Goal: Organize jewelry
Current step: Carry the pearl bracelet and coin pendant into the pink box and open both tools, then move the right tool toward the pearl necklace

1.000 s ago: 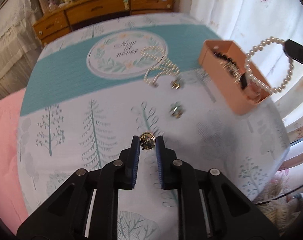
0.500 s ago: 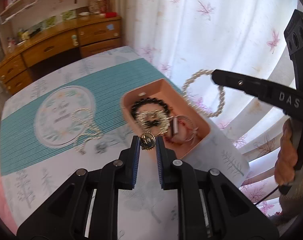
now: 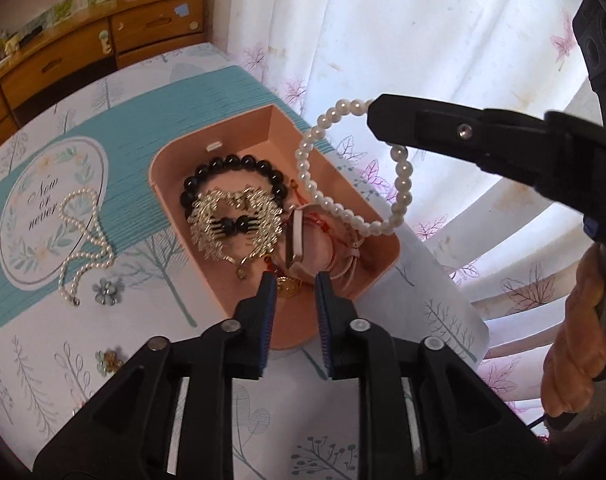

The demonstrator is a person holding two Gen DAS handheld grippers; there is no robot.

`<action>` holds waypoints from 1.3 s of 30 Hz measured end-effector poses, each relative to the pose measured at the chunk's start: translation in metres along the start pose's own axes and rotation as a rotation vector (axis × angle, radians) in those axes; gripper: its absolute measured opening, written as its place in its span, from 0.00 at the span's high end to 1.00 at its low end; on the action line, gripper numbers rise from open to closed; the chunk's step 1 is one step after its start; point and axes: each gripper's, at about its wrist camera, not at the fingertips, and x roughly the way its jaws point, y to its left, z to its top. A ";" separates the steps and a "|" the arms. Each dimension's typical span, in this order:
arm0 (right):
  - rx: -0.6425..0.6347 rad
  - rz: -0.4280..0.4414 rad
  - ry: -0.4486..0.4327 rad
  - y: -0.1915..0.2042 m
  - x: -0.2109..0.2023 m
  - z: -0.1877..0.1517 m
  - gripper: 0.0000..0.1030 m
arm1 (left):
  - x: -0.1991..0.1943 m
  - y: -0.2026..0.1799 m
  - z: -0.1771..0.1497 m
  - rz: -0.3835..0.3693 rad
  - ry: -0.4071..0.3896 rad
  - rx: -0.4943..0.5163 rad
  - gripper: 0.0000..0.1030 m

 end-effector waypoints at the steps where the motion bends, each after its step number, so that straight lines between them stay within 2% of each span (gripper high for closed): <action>1: -0.001 0.002 0.003 0.001 0.003 0.001 0.93 | -0.001 0.003 -0.002 0.005 0.007 -0.013 0.70; 2: 0.000 0.004 0.006 0.001 0.007 0.001 0.93 | -0.003 0.007 -0.004 0.009 0.004 -0.027 0.62; 3: 0.002 0.008 0.010 0.002 0.011 0.003 0.93 | -0.007 0.011 -0.007 0.017 -0.006 -0.044 0.60; 7: 0.014 0.023 0.019 0.005 0.027 0.011 0.93 | -0.031 0.025 -0.023 0.050 -0.044 -0.079 0.60; 10: 0.012 0.035 0.034 0.010 0.043 0.021 0.93 | -0.049 0.037 -0.041 0.113 -0.071 -0.101 0.60; 15: 0.013 0.051 0.061 0.020 0.081 0.038 0.93 | -0.071 0.063 -0.067 0.168 -0.076 -0.174 0.60; 17: 0.005 0.000 0.079 0.019 0.099 0.042 0.93 | -0.077 0.075 -0.075 0.182 -0.080 -0.212 0.60; 20: -0.055 -0.170 0.112 0.022 0.126 0.043 0.92 | -0.086 0.095 -0.084 0.204 -0.090 -0.269 0.60; 22: -0.077 -0.210 0.123 0.024 0.133 0.041 0.91 | -0.094 0.109 -0.090 0.214 -0.103 -0.303 0.60; 23: -0.076 -0.203 0.126 0.025 0.134 0.041 0.90 | -0.096 0.114 -0.091 0.219 -0.109 -0.316 0.60; 25: -0.070 -0.191 0.112 0.024 0.131 0.038 0.75 | -0.101 0.127 -0.096 0.234 -0.115 -0.345 0.60; 27: -0.084 -0.189 0.076 0.029 0.123 0.036 0.65 | -0.104 0.138 -0.100 0.244 -0.117 -0.372 0.60; 32: -0.113 -0.148 0.057 0.055 0.109 0.024 0.65 | -0.106 0.161 -0.111 0.270 -0.104 -0.430 0.60; 39: -0.190 -0.080 0.091 0.102 0.098 0.002 0.65 | -0.113 0.172 -0.122 0.303 -0.105 -0.450 0.60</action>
